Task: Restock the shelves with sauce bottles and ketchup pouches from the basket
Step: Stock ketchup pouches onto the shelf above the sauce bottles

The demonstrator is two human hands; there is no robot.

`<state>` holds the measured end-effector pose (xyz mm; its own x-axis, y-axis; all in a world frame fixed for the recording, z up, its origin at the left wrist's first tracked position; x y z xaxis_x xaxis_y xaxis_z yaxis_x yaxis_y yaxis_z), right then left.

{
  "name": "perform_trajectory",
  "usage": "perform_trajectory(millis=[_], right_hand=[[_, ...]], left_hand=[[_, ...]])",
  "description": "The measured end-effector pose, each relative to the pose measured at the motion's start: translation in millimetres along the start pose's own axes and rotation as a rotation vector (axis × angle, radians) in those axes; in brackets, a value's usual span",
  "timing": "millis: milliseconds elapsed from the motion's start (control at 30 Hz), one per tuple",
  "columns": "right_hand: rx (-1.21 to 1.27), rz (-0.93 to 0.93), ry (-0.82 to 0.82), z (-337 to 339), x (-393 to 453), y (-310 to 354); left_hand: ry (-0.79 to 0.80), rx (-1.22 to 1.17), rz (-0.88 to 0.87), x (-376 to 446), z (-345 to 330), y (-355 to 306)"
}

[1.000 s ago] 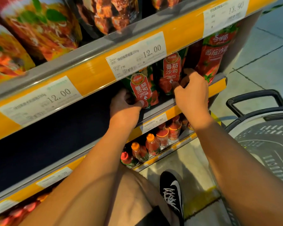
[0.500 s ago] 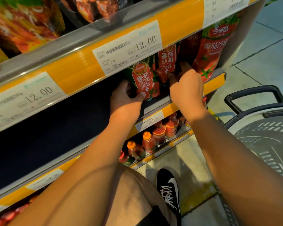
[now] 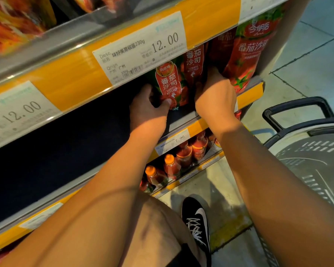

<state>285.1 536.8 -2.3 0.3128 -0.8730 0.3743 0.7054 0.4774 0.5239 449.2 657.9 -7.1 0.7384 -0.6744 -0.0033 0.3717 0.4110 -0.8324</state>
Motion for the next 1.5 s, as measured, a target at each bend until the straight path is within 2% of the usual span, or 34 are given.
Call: perform_trajectory(millis=[367,600,900,1167,1300,1500], right_hand=[[-0.045,-0.019,-0.048,-5.9,2.4,-0.8],[-0.038,-0.020,-0.030,-6.1,-0.2,-1.3],[0.112,-0.025,0.025,23.8,-15.0,7.0],[0.313,0.068,-0.061,59.7,-67.2,58.4],[0.365,0.132,0.017,61.3,-94.1,100.9],[0.445,0.303,0.176,55.1,-142.1,173.6]], left_hand=[[-0.056,0.051,0.040,6.8,-3.5,-0.4],[-0.001,-0.022,0.071,-0.6,0.7,-3.4],[-0.060,-0.115,0.084,-16.1,55.1,19.1],[-0.117,-0.167,0.076,-58.7,106.2,33.3],[-0.105,-0.147,0.031,-82.0,123.4,33.1],[-0.177,-0.170,0.016,-122.1,167.6,40.4]])
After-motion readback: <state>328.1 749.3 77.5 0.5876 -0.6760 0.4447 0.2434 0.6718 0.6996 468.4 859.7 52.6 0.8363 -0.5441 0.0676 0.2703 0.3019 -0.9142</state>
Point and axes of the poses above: each hand's wrist, its own x-axis towards the middle knuckle, its own z-axis out of the back of the hand, y = z × x, the point moved 7 cm from there along x, towards the middle knuckle, and after that the axes turned 8 degrees about z, right-handed, at the moved point
